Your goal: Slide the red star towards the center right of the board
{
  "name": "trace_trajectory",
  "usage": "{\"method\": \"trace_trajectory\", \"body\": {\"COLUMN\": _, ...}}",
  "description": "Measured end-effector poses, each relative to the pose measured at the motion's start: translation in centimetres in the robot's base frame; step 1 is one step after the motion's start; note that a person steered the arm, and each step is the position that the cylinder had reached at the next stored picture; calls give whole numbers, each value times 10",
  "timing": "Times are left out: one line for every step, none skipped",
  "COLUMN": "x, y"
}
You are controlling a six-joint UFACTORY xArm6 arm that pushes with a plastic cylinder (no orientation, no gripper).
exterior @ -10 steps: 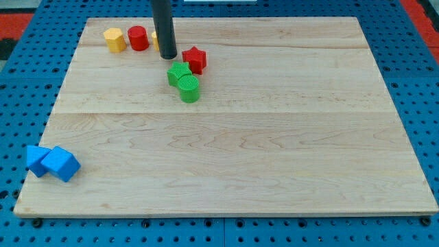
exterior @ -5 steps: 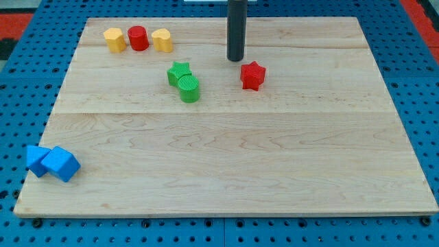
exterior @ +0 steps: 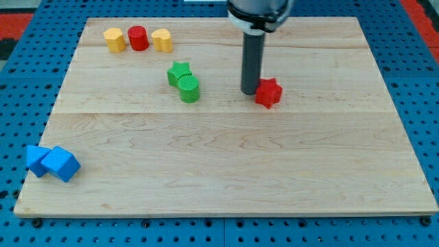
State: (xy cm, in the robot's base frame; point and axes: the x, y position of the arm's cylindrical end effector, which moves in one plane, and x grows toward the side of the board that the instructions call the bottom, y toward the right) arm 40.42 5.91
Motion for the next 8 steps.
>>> {"method": "trace_trajectory", "body": {"x": 6, "y": 78}}
{"method": "trace_trajectory", "body": {"x": 9, "y": 125}}
{"method": "trace_trajectory", "body": {"x": 45, "y": 106}}
{"method": "trace_trajectory", "body": {"x": 50, "y": 170}}
{"method": "trace_trajectory", "body": {"x": 43, "y": 154}}
{"method": "trace_trajectory", "body": {"x": -1, "y": 149}}
{"method": "trace_trajectory", "body": {"x": -4, "y": 93}}
{"method": "trace_trajectory", "body": {"x": -71, "y": 9}}
